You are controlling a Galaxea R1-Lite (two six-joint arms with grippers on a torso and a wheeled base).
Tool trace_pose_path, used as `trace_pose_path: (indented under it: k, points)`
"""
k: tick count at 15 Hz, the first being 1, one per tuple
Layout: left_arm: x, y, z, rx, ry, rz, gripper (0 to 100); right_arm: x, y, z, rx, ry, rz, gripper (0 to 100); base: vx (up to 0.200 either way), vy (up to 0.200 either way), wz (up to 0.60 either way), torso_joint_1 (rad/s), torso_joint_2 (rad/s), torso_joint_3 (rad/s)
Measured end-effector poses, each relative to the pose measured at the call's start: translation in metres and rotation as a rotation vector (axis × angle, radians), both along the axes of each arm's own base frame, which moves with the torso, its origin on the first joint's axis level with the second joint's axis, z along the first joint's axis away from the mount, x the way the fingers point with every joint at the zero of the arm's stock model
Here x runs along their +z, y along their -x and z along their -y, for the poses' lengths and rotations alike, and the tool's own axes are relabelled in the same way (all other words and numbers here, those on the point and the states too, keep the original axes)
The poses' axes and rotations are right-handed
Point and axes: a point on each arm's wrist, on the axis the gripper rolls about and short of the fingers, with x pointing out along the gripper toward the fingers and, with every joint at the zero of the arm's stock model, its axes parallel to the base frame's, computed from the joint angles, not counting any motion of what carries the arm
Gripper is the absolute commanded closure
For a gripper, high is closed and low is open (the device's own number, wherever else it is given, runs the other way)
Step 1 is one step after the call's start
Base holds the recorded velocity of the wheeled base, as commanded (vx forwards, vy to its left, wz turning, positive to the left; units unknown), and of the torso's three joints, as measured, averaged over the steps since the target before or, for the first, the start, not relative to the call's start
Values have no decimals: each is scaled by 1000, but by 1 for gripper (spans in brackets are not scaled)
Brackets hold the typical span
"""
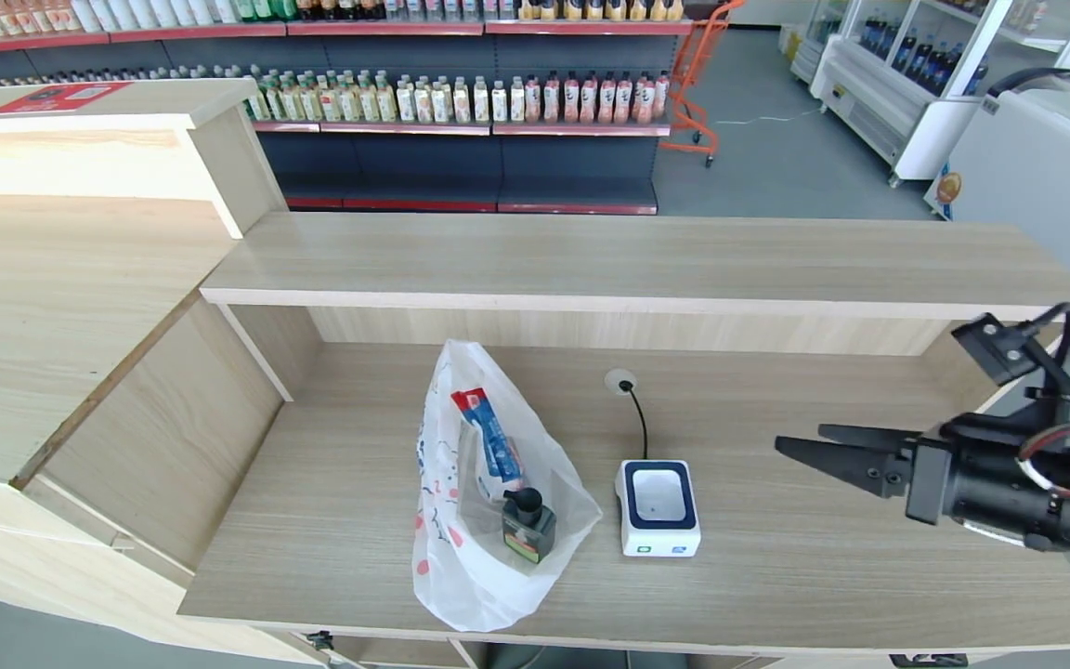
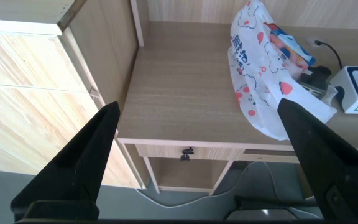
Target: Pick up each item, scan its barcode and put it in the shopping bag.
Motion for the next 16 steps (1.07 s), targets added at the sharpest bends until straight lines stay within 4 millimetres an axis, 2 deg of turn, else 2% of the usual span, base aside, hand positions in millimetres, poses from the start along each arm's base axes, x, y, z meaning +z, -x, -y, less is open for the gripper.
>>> trace_pose_path:
  k: [2,4,6,8,10,12,16]
  points:
    - [0,0,0,0,0,0,0,-9,60,24,-217,68,13,0,0,0,0,0,0,0]
    - [0,0,0,0,0,0,0,-22,110,36,-365,101,53,0,0,0,0,0,0,0]
    - [0,0,0,0,0,0,0,-40,152,42,-472,124,103,0,0,0,0,0,0,0]
    - [0,0,0,0,1,0,0,-62,184,46,-571,149,156,0,0,0,0,0,0,0]
    - [0,0,0,0,1,0,0,-78,205,48,-645,186,254,0,0,0,0,0,0,0]
    - [0,0,0,0,1,0,0,-93,214,49,-707,252,268,0,0,0,0,0,0,0]
    - [0,0,0,0,1,0,0,-96,220,50,-730,203,324,0,0,0,0,0,0,0]
